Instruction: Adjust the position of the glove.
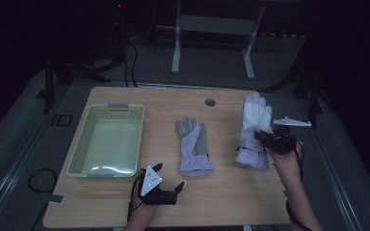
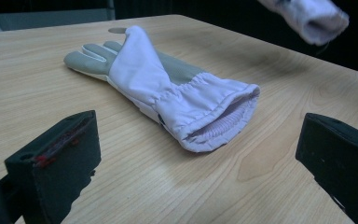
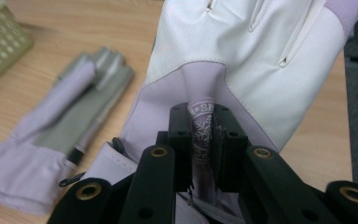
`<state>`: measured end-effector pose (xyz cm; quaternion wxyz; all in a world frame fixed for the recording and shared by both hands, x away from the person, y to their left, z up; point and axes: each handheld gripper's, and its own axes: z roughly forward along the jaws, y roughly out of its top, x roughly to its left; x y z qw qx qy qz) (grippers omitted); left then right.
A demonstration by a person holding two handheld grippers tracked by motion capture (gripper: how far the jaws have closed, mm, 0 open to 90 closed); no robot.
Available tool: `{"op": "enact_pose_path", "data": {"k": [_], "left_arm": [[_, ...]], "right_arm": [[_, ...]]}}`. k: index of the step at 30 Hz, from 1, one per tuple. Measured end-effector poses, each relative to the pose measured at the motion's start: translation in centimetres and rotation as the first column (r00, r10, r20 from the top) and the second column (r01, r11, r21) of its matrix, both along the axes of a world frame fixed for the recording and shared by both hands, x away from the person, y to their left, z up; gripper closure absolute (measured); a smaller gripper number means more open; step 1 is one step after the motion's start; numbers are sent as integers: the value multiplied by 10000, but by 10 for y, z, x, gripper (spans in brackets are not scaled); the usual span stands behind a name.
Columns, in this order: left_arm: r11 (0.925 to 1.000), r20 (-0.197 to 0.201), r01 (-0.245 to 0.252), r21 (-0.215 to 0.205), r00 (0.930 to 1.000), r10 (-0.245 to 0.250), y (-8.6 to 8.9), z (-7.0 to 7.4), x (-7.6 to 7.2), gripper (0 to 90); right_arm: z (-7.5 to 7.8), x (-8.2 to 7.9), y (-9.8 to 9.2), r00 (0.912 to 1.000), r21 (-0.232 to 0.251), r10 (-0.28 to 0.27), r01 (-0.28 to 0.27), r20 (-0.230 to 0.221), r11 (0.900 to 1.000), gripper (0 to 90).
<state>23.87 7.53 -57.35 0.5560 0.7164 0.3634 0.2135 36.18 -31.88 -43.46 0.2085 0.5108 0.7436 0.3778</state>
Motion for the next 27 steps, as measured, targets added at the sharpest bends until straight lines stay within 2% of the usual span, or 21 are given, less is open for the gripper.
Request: {"op": "enact_pose_path", "data": {"k": [2,5,7,12,19,27], "left_arm": [[10000,-6,8,-3,10000,-8,0,0,0,1],[10000,30,9,16,10000,-9,0,0,0,1],[10000,39,14,24,10000,-14,0,0,0,1],[10000,44,2,6,10000,-2,0,0,0,1],[10000,88,20,24,10000,-20,0,0,0,1],[10000,92,17,-29,10000,-17,0,0,0,1]], "right_arm": [[16,-1,14,9997,-83,83,-81,220,9999,799],[27,-2,28,9990,-72,286,-283,355,9996,799],[30,-2,34,9988,-81,305,-303,383,9995,798],[42,-3,75,9961,-168,754,-747,454,9971,797],[39,-7,121,9913,-152,1297,-1294,208,9915,797],[25,-11,163,9873,-219,1573,-1578,-241,9872,796]]}}
